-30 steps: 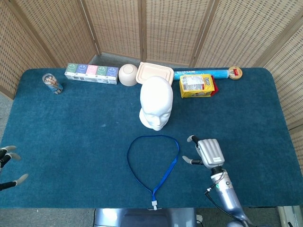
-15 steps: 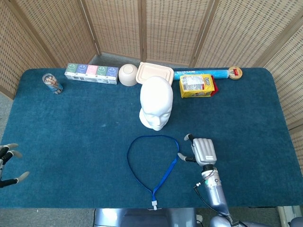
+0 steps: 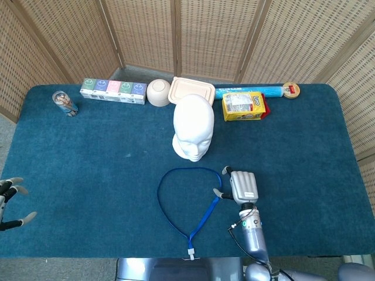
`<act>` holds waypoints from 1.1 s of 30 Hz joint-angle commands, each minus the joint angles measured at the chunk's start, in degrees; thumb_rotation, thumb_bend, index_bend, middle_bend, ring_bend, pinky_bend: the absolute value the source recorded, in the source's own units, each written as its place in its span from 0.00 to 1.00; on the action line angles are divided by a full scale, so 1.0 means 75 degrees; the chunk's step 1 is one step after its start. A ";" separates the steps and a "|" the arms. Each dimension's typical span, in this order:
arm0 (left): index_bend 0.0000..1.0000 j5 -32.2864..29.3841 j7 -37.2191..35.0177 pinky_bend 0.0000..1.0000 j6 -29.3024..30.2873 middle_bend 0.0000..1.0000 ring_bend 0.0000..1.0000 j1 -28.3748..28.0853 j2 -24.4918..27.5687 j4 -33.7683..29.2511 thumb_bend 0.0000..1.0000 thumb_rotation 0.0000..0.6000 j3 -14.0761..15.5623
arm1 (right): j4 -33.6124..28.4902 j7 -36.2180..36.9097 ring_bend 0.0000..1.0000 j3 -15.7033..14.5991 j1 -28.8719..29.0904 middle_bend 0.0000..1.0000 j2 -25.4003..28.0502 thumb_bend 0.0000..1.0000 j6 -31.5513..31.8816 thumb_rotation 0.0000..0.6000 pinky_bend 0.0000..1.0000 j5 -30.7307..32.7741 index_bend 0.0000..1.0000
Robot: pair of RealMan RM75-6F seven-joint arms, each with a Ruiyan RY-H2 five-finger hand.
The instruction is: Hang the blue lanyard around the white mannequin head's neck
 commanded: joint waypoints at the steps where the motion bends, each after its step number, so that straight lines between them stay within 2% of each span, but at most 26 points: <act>1: 0.42 -0.0003 -0.0037 0.09 -0.0028 0.26 0.24 -0.0013 -0.0015 0.0042 0.10 0.79 0.0016 | 0.0198 -0.0075 1.00 0.0038 0.0082 0.93 -0.0175 0.20 -0.0041 0.66 1.00 0.0186 0.38; 27: 0.42 -0.0027 -0.0183 0.09 -0.0046 0.26 0.24 -0.0037 -0.0082 0.0164 0.10 0.79 0.0070 | 0.1090 -0.0498 1.00 0.0231 0.0583 0.93 -0.0728 0.20 -0.0231 0.66 1.00 0.0789 0.40; 33: 0.42 -0.0037 -0.0197 0.09 -0.0034 0.26 0.24 -0.0032 -0.0084 0.0196 0.10 0.79 0.0076 | 0.1256 -0.0497 1.00 0.0272 0.0662 0.93 -0.0789 0.24 -0.0285 0.66 1.00 0.0879 0.41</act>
